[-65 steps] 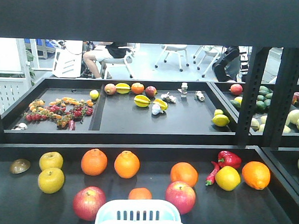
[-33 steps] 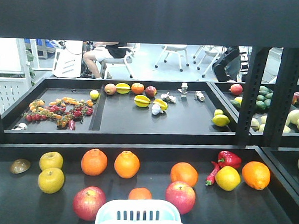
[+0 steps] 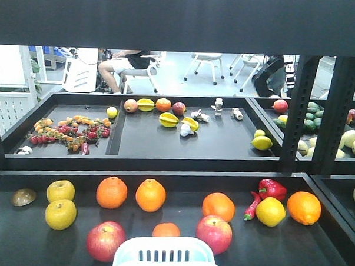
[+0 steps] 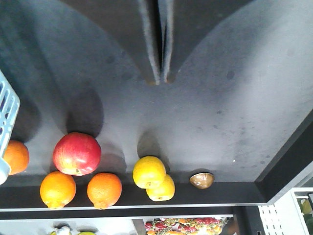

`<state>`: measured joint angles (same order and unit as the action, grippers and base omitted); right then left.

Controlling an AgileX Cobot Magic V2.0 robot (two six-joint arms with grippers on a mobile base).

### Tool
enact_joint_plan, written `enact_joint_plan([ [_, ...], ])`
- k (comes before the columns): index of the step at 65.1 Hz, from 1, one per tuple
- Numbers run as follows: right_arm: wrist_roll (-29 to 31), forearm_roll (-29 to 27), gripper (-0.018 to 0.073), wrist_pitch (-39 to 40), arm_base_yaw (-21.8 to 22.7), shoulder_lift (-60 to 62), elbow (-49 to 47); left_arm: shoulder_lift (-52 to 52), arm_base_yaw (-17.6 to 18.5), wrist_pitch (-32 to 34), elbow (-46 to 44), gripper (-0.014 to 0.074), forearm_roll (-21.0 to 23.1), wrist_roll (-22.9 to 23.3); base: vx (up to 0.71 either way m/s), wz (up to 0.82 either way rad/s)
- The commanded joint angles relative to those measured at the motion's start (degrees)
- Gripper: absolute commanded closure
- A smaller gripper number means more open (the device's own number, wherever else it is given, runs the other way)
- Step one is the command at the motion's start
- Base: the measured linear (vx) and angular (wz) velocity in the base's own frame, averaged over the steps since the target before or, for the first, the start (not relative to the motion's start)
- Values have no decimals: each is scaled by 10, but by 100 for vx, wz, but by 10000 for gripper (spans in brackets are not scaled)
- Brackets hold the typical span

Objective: Pick three apples into basket with both arms

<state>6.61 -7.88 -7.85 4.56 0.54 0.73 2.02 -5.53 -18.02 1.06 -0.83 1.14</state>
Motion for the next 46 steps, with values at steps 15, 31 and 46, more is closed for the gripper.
enact_joint_plan([
  [15,-87,67,561,41,2,6,10,6,1,39,-12,604,0,1,0,0],
  [31,-82,56,561,-63,2,6,10,6,1,39,-12,604,0,1,0,0],
  [46,-59,62,561,-91,2,6,9,6,1,39,-12,604,0,1,0,0],
])
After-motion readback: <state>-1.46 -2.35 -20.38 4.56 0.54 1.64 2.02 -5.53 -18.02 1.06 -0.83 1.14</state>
